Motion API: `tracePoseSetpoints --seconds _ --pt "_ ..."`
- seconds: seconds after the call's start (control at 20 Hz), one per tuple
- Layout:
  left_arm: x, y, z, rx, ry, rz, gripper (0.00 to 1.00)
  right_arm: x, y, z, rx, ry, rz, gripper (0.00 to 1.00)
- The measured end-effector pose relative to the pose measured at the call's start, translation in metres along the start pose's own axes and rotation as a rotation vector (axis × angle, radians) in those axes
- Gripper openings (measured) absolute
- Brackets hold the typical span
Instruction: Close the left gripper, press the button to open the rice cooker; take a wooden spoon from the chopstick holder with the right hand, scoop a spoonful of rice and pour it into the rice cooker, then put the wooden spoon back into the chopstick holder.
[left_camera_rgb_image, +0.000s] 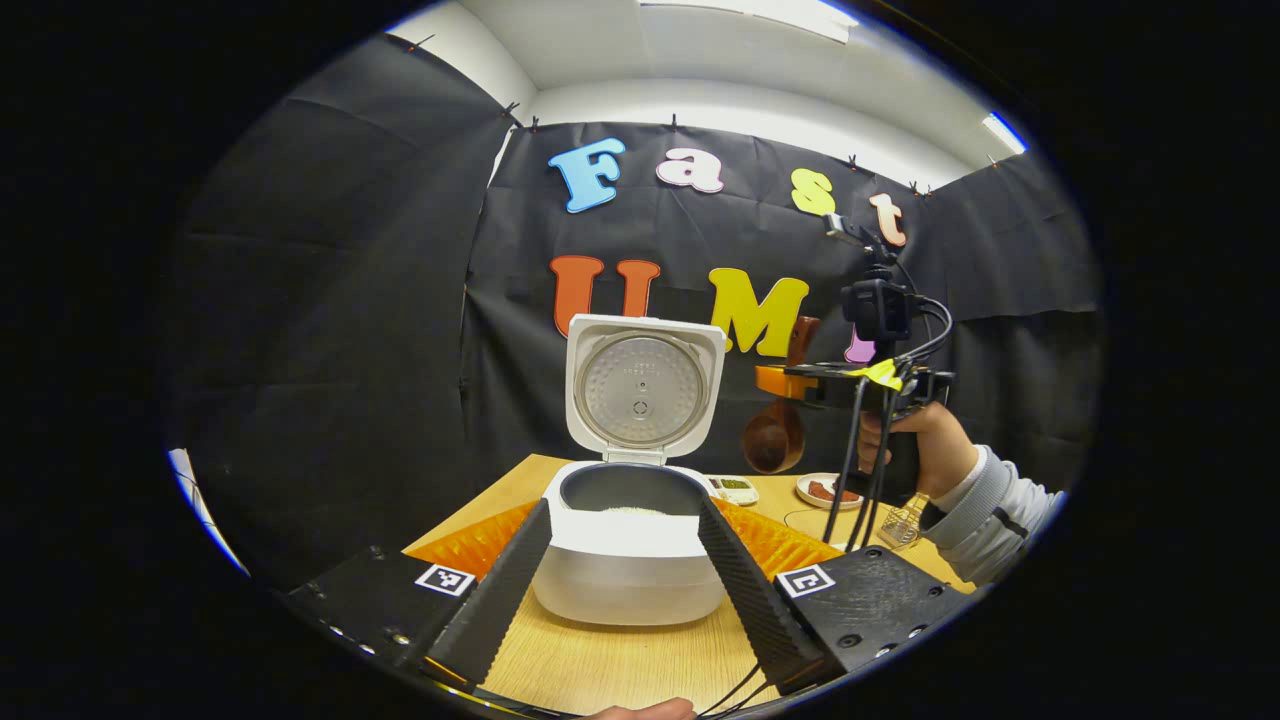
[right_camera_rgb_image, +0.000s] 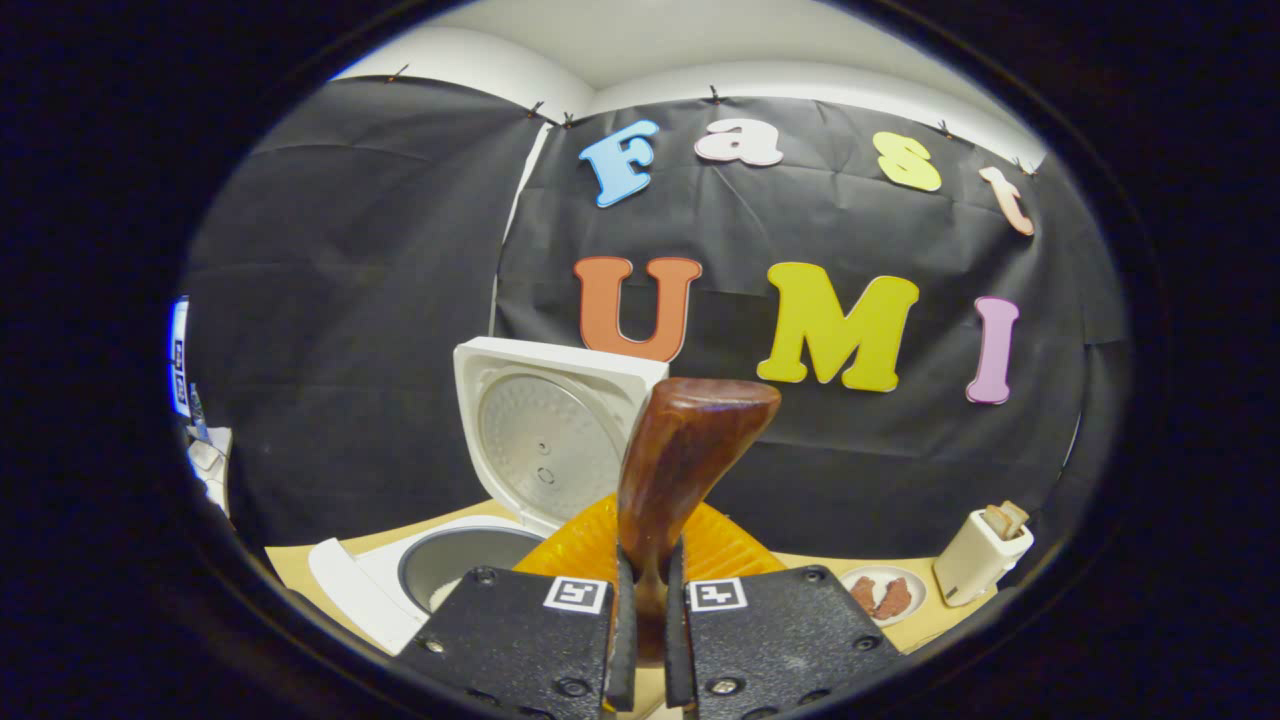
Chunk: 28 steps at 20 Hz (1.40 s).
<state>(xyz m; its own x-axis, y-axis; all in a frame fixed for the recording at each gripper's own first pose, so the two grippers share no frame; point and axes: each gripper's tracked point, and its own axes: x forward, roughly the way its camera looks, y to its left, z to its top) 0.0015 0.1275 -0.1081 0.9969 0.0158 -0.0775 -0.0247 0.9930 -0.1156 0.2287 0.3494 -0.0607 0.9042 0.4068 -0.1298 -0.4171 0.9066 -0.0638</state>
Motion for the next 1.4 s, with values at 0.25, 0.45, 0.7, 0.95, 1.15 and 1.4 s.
tracePoseSetpoints --seconds 0.25,0.45,0.7,0.95,1.15,1.4 --pt "0.007 -0.026 0.008 -0.016 -0.019 -0.024 0.94 -0.035 -0.055 -0.012 0.064 0.014 -0.030 0.17" --pt "0.013 -0.047 0.008 0.006 -0.018 -0.033 0.94 -0.069 -0.119 -0.021 0.142 -0.007 -0.099 0.21" --pt "0.027 -0.076 0.012 0.024 -0.032 -0.048 0.94 -0.102 -0.194 -0.043 0.248 -0.004 -0.214 0.17" --pt "0.044 -0.096 0.024 0.000 -0.055 -0.058 0.94 -0.120 -0.239 -0.051 0.261 -0.012 -0.261 0.17" --pt "0.050 -0.112 0.021 0.002 -0.044 -0.065 0.94 -0.131 -0.277 -0.065 0.250 -0.012 -0.305 0.18" --pt "0.052 -0.121 0.021 0.048 -0.043 -0.072 0.94 -0.146 -0.312 -0.097 0.296 0.008 -0.375 0.18"
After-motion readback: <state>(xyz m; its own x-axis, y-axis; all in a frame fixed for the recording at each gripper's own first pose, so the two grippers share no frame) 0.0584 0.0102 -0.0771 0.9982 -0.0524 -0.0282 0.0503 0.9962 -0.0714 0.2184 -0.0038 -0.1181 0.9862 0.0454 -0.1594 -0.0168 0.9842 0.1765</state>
